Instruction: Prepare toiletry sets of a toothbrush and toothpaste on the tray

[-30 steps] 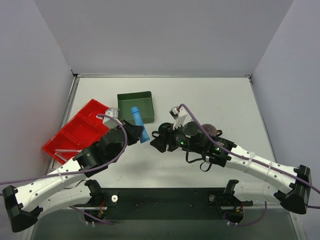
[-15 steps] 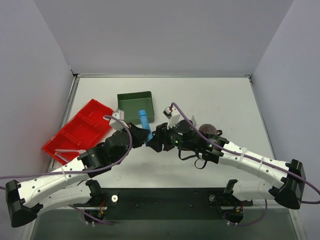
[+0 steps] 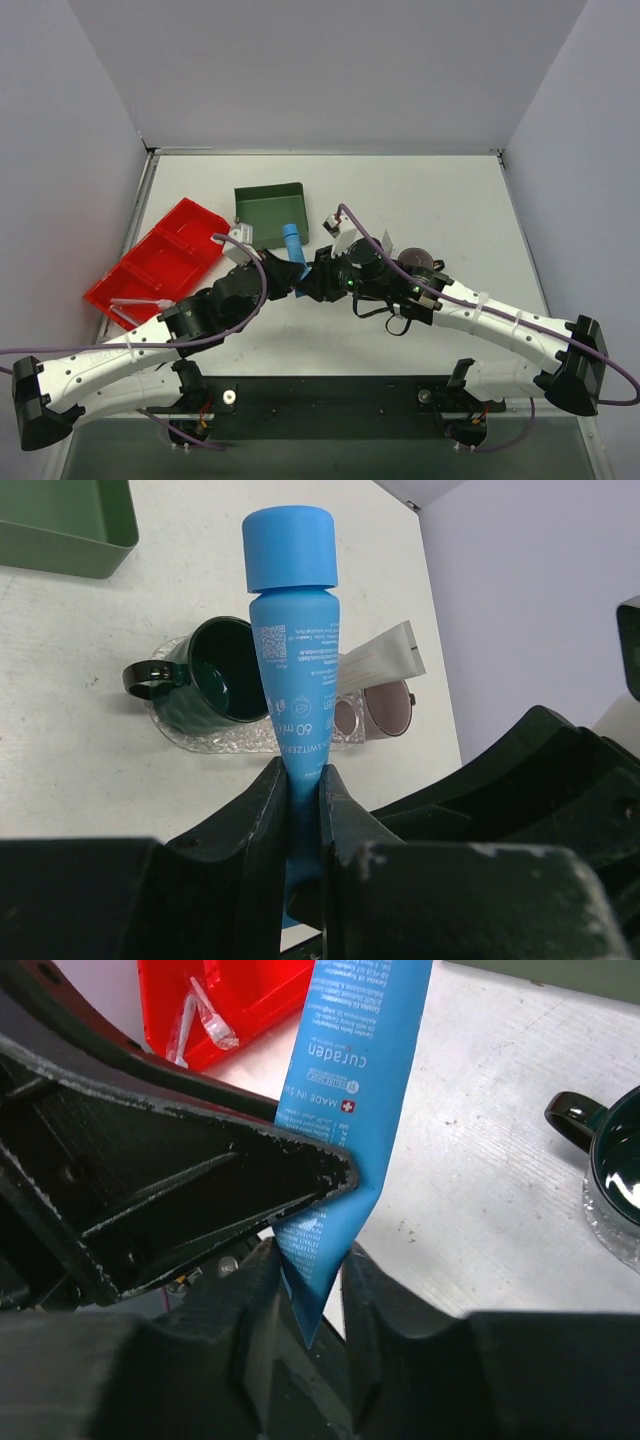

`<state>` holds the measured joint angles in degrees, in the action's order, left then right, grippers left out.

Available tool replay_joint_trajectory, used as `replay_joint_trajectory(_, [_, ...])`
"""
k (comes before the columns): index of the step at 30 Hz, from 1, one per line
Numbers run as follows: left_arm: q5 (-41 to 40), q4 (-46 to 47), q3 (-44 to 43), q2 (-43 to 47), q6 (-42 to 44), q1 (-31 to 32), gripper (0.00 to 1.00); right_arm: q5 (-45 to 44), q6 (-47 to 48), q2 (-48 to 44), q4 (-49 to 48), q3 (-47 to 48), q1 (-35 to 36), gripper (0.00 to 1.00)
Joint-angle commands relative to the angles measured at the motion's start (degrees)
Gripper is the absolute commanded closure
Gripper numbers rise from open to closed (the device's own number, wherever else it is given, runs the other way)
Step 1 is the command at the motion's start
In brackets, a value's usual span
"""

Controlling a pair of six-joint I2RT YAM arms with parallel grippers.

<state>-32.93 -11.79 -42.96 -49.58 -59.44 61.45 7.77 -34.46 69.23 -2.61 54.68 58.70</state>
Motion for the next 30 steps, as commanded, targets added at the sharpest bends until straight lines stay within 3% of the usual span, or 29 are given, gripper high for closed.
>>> replay_joint_trajectory(1, [1.0, 5.8, -0.3, 0.2, -0.6, 0.8, 0.83, 0.1, -0.4, -0.1, -2.7, 1.7, -1.0, 0.93])
replay_joint_trajectory(3, [1.8, 5.7, -0.7, -0.1, 1.5, 0.8, 0.79, 0.2, -0.5, -0.4, -2.7, 1.5, -1.3, 1.00])
replay_joint_trajectory(6, [2.8, 4.9, -1.2, 0.7, 4.4, 0.8, 0.57, 0.4, -0.5, -1.0, -2.5, 1.0, -1.7, 1.00])
replay_joint_trajectory(7, [2.7, 4.8, -1.2, 1.2, 4.9, 0.8, 0.39, 0.4, -0.4, -1.2, -2.4, 0.8, -1.7, 1.00])
replay_joint_trajectory(11, [3.2, 2.6, -1.2, 3.5, 9.0, 0.6, 0.12, 0.9, 0.5, -2.5, -0.6, 0.9, -2.2, 1.00])
replay_joint_trajectory(16, [3.0, -3.1, -1.9, 8.7, 15.9, -0.8, 0.08, 4.8, 1.7, -4.5, 4.5, 1.5, -4.2, 1.00])
replay_joint_trajectory(20, [9.0, -4.4, -2.7, 12.2, 29.3, -4.2, 0.05, 14.6, 5.0, -6.1, 15.2, 3.6, -6.5, 1.00])
replay_joint_trajectory(24, [24.4, -4.6, -4.3, 13.4, 40.6, -9.8, 0.05, 21.3, 9.7, -7.2, 27.5, 6.2, -8.0, 1.00])
replay_joint_trajectory(25, [31.5, -4.6, -4.8, 13.2, 42.5, -10.4, 0.05, 22.3, 11.5, -7.2, 33.1, 7.9, -7.9, 1.00])
replay_joint_trajectory(30, [51.8, -5.3, -7.1, 8.2, 50.5, -11.1, 0.05, 32.7, 13.3, -7.3, 42.2, 9.6, -7.6, 1.00])
